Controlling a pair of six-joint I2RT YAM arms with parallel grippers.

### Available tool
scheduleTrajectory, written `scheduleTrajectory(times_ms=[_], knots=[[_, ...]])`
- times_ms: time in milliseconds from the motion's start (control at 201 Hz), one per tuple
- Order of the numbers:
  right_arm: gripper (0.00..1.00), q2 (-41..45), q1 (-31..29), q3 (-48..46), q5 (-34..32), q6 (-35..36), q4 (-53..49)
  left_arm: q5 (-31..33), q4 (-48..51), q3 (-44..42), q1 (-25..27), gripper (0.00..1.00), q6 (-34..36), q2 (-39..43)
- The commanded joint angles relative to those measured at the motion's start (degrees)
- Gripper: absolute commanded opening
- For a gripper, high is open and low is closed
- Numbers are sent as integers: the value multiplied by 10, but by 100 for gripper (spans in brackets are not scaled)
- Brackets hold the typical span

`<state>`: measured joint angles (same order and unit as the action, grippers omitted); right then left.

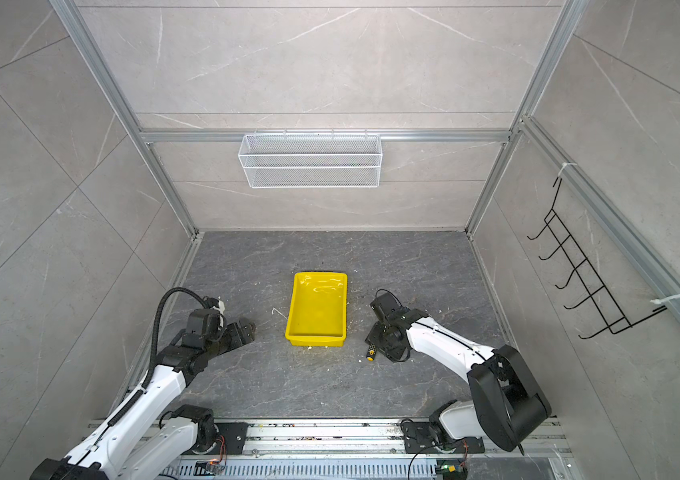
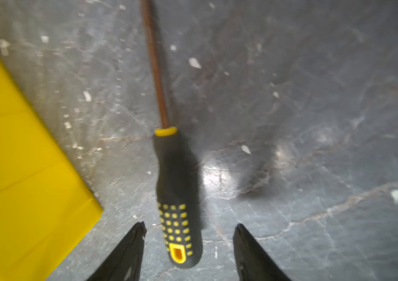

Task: Put the screwdriver in the bin
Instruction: 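Lower the right gripper and close it on the screwdriver handle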

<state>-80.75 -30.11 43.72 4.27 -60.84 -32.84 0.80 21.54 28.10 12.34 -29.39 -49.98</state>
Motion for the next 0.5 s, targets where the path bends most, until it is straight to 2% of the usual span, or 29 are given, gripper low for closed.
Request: scheduleTrajectory(times_ms=[0,169,383,497], knots=[[59,-16,-4,18,-36,2,-32,-10,1,3,0,100,-3,5],[52,-25,-8,12,-14,-6,-16,13,4,-4,0,100,-16,18],[52,-55,-18,30,-26,16,-5,19,17,6,0,100,-19,6],[52,-80,-22,29,-11,8,14,60,47,22,0,100,-33,-6]])
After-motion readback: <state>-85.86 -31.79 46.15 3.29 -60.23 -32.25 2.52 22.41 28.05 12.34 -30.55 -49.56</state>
